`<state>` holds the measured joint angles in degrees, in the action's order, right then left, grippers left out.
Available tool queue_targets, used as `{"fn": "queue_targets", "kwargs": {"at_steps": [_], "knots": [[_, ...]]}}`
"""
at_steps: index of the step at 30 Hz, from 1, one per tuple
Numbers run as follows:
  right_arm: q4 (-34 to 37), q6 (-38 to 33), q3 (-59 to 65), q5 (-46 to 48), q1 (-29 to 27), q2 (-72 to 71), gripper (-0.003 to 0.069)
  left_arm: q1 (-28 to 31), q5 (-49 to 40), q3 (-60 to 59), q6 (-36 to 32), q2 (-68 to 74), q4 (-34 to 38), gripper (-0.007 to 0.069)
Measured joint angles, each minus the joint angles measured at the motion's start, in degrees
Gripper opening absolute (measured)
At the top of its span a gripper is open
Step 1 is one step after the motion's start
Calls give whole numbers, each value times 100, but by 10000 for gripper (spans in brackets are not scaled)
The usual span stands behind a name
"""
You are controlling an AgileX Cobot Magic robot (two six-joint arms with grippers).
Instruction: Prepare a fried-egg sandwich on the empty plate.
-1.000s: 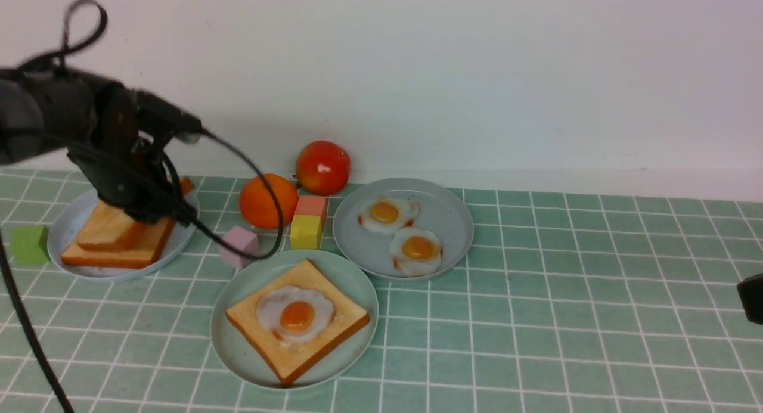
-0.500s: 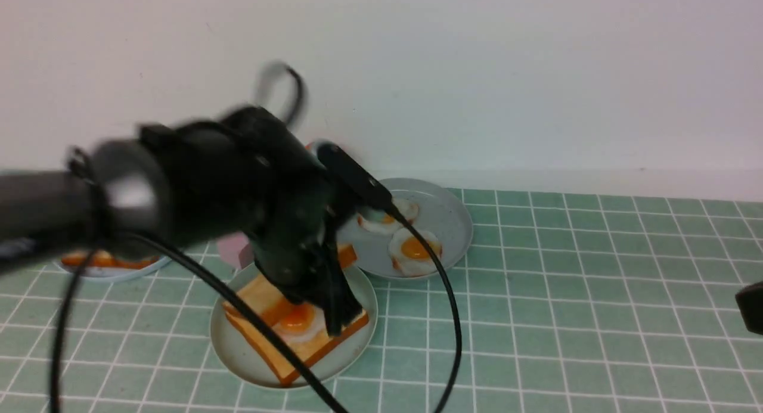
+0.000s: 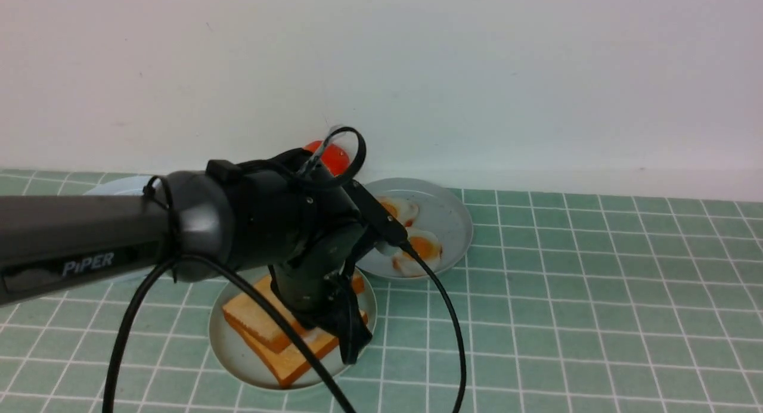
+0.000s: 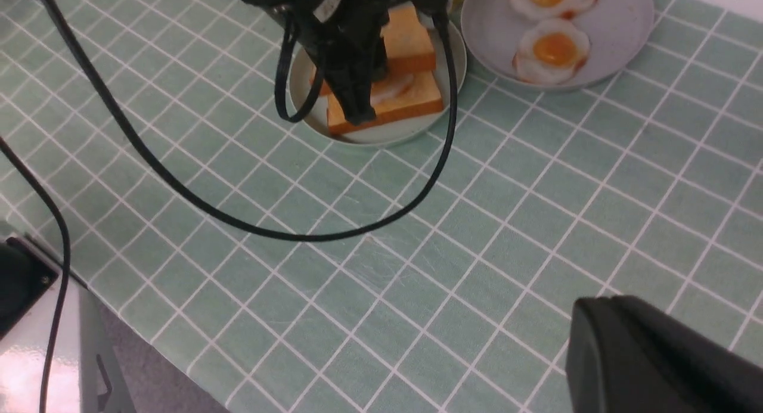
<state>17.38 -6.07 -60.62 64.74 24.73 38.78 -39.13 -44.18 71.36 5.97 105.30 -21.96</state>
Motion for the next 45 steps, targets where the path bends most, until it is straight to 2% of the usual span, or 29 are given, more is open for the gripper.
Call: {"fn": "queue_targets", "kwargs": {"at_steps": [1, 4, 5, 8, 11, 14, 17, 18, 19, 20, 22, 24, 25, 26, 30, 31, 32, 34, 35, 37, 38, 40, 41, 42, 45], "knots": [[0, 0, 0, 7, 0, -14, 14, 0, -7, 0, -24, 0, 18, 106], [0, 0, 0, 8, 0, -112, 14, 0, -63, 0, -352, 0, 278, 191], [0, 0, 0, 13, 0, -110, 14, 0, -63, 0, -357, 0, 287, 191], [0, 0, 0, 18, 0, -121, 18, 0, -141, 7, -382, -7, 392, 308], [-13, 0, 0, 18, 0, -121, 21, 0, -255, 70, -341, -79, 460, 382], [-82, 0, 0, 22, 0, -121, 22, 0, -377, 161, -185, -371, 545, 400], [-285, 0, 0, 51, 0, -121, 22, 0, -425, 179, 118, -891, 726, 344], [-393, 0, 0, 90, 0, -132, 24, 0, -463, 179, 249, -1223, 850, 299], [-538, 39, 0, 175, 0, -153, 25, 0, -427, 113, 374, -1624, 979, 219], [-637, 85, 0, 230, 0, -175, 26, 0, -369, 49, 442, -1938, 1055, 181], [-880, 258, 0, 423, 0, -287, 28, 0, -33, -343, 552, -2821, 1265, 53], [-1078, 473, 0, 649, 0, -470, 29, 0, 527, -920, 582, -3675, 1486, -13], [-1094, 492, 0, 665, 0, -470, 28, 0, 595, -1070, 582, -3863, 1542, -13], [-1192, 638, 0, 762, 0, -686, 29, 0, 1231, -1735, 604, -4598, 1781, -13], [-1266, 958, 187, 793, 0, -1229, 29, 0, 2879, -3631, 615, -6205, 2383, -13], [-1266, 992, 207, 793, 0, -1286, 29, 0, 2974, -3631, 615, -6205, 2383, -13], [-1266, 1124, 406, 793, 0, -1475, 29, 0, 3614, -4365, 619, -6740, 2496, -13], [-1266, 1220, 587, 780, 0, -1618, 29, 0, 4206, -4941, 619, -7152, 2535, -13], [-1266, 1336, 893, 651, 0, -1798, 30, 0, 4796, -5488, 619, -7549, 2540, -13], [-1266, 1413, 1074, 473, 0, -1888, 31, 0, 5153, -5813, 619, -7798, 2555, -13], [-1271, 1461, 1410, 63, 0, -1952, 31, 0, 5569, -6164, 619, -8098, 2561, -13], [-1271, 1490, 1808, -588, 0, -1959, 34, 0, 5806, -6361, 619, -8321, 2561, -13], [-1271, 1490, 1848, -588, 0, -1959, 35, 0, 5821, -6375, 619, -8340, 2561, -13], [-1264, 1500, 2126, -1198, 0, -1959, 41, 0, 5920, -6451, 619, -8439, 2573, -13], [-1241, 1500, 2626, -2168, 0, -1959, 52, 0, 5995, -6490, 619, -8495, 2578, -13]]}}
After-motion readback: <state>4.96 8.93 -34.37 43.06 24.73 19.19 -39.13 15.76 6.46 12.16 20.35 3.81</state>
